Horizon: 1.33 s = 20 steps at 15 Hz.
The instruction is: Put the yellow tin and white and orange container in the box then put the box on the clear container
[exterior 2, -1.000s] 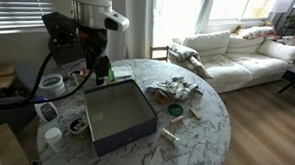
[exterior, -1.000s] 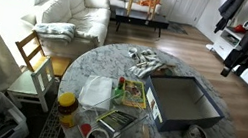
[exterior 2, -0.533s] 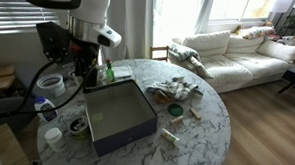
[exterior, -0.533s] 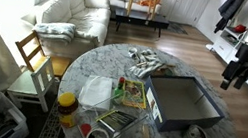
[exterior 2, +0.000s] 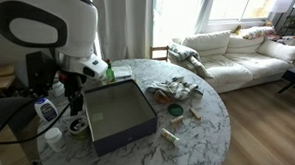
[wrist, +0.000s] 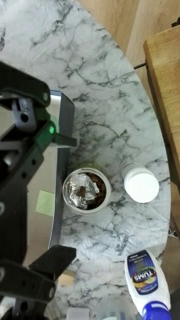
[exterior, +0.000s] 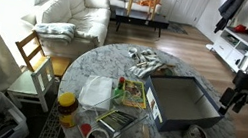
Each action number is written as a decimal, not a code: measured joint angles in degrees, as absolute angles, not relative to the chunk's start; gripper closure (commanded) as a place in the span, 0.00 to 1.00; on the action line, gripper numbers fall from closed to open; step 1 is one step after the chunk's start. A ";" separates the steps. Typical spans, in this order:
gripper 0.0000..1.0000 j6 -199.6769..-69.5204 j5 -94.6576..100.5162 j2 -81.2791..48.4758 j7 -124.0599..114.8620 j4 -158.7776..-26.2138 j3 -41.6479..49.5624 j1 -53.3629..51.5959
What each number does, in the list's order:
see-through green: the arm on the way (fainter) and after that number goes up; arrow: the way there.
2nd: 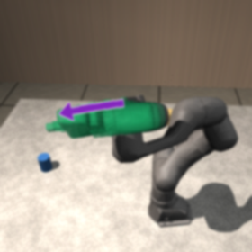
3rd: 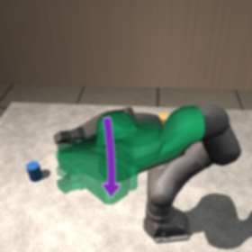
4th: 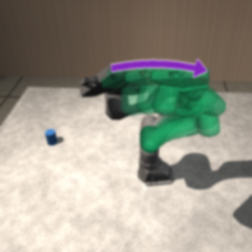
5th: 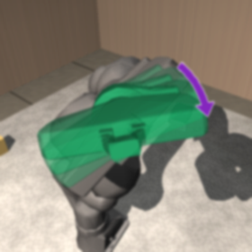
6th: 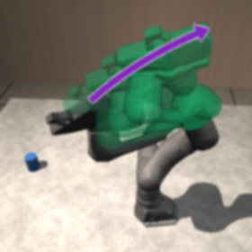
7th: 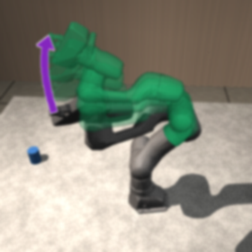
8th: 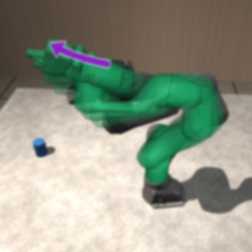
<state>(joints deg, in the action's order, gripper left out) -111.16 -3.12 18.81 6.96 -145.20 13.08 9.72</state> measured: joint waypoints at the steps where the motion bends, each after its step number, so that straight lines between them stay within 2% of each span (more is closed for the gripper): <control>1: 0.00 -113.88 -3.12 19.41 6.79 -147.09 13.06 9.82; 5: 0.00 -122.47 -3.12 20.65 5.51 -152.62 12.81 10.17; 20: 0.00 -126.45 -7.73 17.24 10.93 -155.04 12.81 9.61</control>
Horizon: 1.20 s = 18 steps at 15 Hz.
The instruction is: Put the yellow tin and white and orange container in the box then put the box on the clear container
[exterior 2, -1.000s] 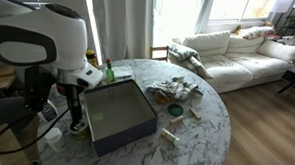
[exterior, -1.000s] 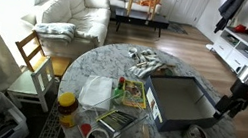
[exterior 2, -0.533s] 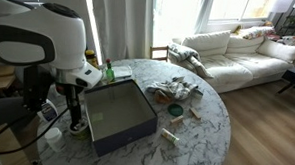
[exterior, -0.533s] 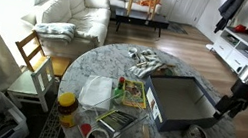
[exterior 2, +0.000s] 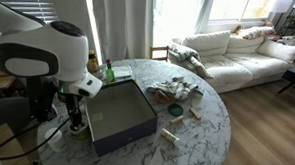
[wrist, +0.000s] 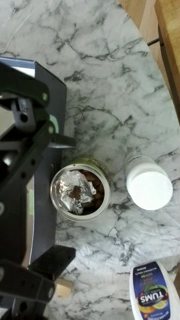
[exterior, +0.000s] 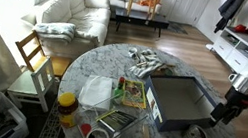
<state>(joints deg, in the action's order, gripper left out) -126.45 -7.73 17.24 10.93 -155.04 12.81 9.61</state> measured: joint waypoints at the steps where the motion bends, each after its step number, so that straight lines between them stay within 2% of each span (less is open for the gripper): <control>1: 0.00 -127.21 -7.74 16.53 11.82 -155.28 12.81 9.60; 8: 0.01 -134.16 -9.25 11.28 14.31 -157.64 12.79 8.86; 10: 0.13 -136.89 -10.52 9.49 14.32 -157.63 12.78 8.63; 11: 0.31 -138.22 -11.20 8.63 14.32 -157.62 12.78 8.54; 16: 0.72 -141.62 -13.87 5.65 14.51 -157.55 12.68 8.31; 17: 0.61 -141.78 -14.17 5.23 14.57 -157.53 12.64 8.31; 18: 0.56 -141.91 -14.42 4.84 14.62 -157.52 12.61 8.31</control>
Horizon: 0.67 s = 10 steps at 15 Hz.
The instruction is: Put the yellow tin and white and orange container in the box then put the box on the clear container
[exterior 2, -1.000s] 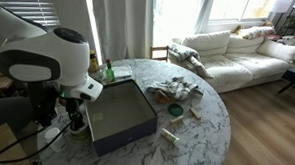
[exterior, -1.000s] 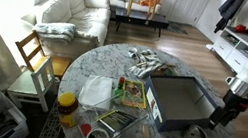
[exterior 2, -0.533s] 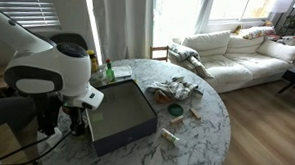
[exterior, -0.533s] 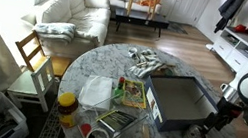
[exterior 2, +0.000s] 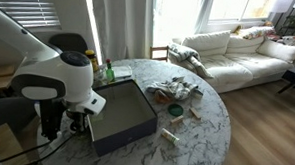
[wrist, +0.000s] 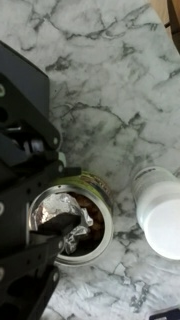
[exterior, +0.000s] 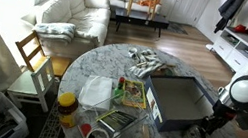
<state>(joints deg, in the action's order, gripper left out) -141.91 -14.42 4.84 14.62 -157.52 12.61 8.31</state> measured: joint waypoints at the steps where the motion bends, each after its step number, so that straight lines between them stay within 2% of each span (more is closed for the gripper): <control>1: 0.55 -142.03 -14.68 4.50 14.65 -157.52 12.58 8.31; 2: 0.56 -142.09 -15.15 4.18 14.78 -157.50 12.54 8.31; 4: 0.80 -142.22 -15.81 3.71 15.00 -157.49 12.46 8.31; 5: 0.83 -142.25 -16.18 3.49 15.16 -157.48 12.42 8.31; 7: 1.00 -142.26 -16.84 3.14 15.63 -157.47 12.37 8.31; 10: 0.97 -142.31 -17.09 2.91 15.79 -157.42 12.38 8.50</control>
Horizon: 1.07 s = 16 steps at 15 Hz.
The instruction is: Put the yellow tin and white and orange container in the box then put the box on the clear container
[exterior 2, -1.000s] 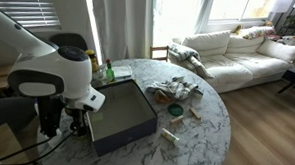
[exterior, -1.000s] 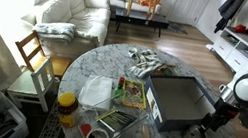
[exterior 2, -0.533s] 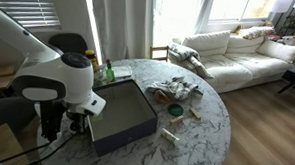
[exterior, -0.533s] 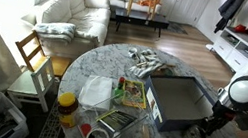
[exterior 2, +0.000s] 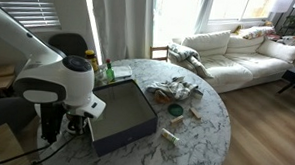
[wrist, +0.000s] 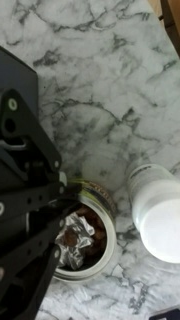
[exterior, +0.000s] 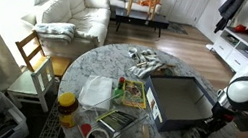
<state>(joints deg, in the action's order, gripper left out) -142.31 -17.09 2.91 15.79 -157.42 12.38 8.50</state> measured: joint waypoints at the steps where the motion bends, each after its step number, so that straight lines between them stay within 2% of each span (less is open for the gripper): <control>1: 0.97 -142.32 -17.09 2.91 15.79 -157.41 12.38 8.53; 9: 0.97 -140.49 -16.89 5.10 15.31 -155.78 12.44 9.08; 16: 0.97 -123.97 -9.11 11.05 10.65 -149.76 12.32 9.18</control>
<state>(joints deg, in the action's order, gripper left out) -123.97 -9.11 11.05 10.65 -149.76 12.32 9.18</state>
